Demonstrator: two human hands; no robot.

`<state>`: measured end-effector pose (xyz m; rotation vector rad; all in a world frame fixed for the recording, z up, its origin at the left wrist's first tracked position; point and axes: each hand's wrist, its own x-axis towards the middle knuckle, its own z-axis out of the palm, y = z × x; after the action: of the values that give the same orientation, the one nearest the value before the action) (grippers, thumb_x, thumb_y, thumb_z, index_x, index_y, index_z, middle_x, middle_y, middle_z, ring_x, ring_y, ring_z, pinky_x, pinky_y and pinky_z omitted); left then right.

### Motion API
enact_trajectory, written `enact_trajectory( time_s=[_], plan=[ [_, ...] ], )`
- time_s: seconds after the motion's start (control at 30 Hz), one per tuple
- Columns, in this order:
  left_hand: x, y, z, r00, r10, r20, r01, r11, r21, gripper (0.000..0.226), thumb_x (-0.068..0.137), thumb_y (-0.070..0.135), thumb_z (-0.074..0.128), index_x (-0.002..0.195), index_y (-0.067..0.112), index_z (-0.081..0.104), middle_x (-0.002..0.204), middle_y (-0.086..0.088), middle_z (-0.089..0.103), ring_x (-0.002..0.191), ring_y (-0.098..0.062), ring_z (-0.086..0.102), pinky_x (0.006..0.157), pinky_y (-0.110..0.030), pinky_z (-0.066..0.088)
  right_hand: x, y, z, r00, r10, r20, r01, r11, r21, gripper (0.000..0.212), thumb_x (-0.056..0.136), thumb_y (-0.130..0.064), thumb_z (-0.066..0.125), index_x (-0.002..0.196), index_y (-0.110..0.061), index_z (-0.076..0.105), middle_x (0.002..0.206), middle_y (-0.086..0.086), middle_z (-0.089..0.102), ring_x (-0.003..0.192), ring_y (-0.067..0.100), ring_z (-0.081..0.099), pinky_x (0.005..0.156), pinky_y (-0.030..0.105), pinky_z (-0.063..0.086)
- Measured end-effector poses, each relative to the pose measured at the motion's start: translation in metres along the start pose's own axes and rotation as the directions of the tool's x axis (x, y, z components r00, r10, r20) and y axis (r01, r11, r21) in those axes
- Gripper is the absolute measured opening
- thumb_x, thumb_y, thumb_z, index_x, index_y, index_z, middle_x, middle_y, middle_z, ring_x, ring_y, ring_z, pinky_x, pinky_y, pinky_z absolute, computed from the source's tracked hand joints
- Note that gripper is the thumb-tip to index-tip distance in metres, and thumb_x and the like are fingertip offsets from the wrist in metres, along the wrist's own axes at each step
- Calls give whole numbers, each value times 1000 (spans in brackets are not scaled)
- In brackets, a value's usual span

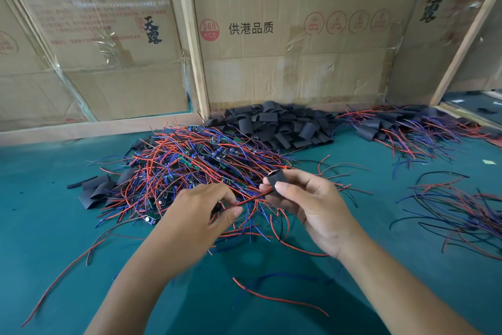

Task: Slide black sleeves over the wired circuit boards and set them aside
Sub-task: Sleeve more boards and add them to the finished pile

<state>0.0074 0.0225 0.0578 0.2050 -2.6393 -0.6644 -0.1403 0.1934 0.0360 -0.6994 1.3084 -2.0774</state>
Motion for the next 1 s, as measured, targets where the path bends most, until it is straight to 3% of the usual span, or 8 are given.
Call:
enact_trajectory(
  time_s=[0.1, 0.2, 0.3, 0.5, 0.6, 0.77, 0.9, 1.0],
  plan=[
    [-1, 10, 11, 997, 74, 23, -76, 989, 125, 21, 95, 49, 55, 104, 31, 61, 85, 20, 61, 80, -5, 49, 92, -26, 33, -5, 9, 9, 999, -22, 49, 25, 997, -70, 17, 85, -4, 71, 102, -7, 75, 103, 19, 74, 90, 21, 70, 81, 24, 56],
    [0, 17, 20, 999, 12, 52, -8, 997, -82, 14, 100, 30, 59, 89, 22, 60, 65, 4, 55, 61, -18, 45, 64, -35, 41, -7, 10, 11, 994, -45, 96, 53, 995, -89, 19, 84, -8, 69, 100, -13, 77, 102, 14, 76, 93, 20, 71, 83, 25, 56],
    [1, 15, 21, 1000, -20, 10, 21, 988, -154, 19, 100, 25, 59, 82, 19, 60, 65, -2, 51, 56, -17, 38, 53, -27, 33, -5, 3, 6, 994, -55, 92, 62, 995, -75, 20, 84, -9, 70, 103, -6, 75, 105, 19, 74, 97, 23, 70, 86, 28, 56],
    [-1, 15, 26, 996, -87, 19, 89, 940, -329, 22, 99, 40, 57, 80, 31, 63, 55, 7, 38, 51, -8, 28, 47, -20, 25, -5, 1, 3, 990, -53, 134, 67, 992, -107, 31, 83, -10, 71, 112, 1, 69, 108, 20, 73, 101, 27, 68, 91, 31, 55],
    [0, 18, 27, 993, -121, 7, 113, 903, -414, 19, 99, 37, 60, 82, 37, 67, 56, 10, 33, 53, -10, 26, 49, -25, 23, -6, 2, 3, 983, -70, 172, 98, 982, -163, 30, 84, -10, 69, 112, -1, 70, 109, 20, 73, 101, 28, 68, 95, 35, 55],
    [0, 14, 22, 995, -93, -45, 72, 938, -340, 19, 97, 35, 62, 81, 25, 64, 62, -5, 45, 56, -7, 29, 51, -22, 27, 0, -12, -12, 982, -144, 120, 169, 959, -229, 27, 82, -13, 70, 109, -15, 75, 108, 13, 75, 97, 23, 70, 94, 32, 54],
    [0, 13, 20, 996, -80, -49, 62, 951, -303, 22, 98, 37, 61, 81, 24, 64, 66, -6, 51, 56, -6, 32, 51, -21, 28, 6, -20, -32, 979, -194, 68, 205, 896, -394, 31, 84, -11, 75, 110, -27, 75, 107, 10, 75, 101, 29, 70, 97, 42, 52],
    [0, 12, 20, 997, -76, -32, 63, 952, -300, 20, 98, 39, 60, 83, 26, 65, 70, -6, 56, 58, -6, 34, 54, -29, 33, 6, -19, -39, 974, -177, 141, 226, 777, -587, 35, 87, -7, 75, 111, -32, 73, 107, -4, 76, 96, 14, 71, 94, 28, 51]
  ],
)
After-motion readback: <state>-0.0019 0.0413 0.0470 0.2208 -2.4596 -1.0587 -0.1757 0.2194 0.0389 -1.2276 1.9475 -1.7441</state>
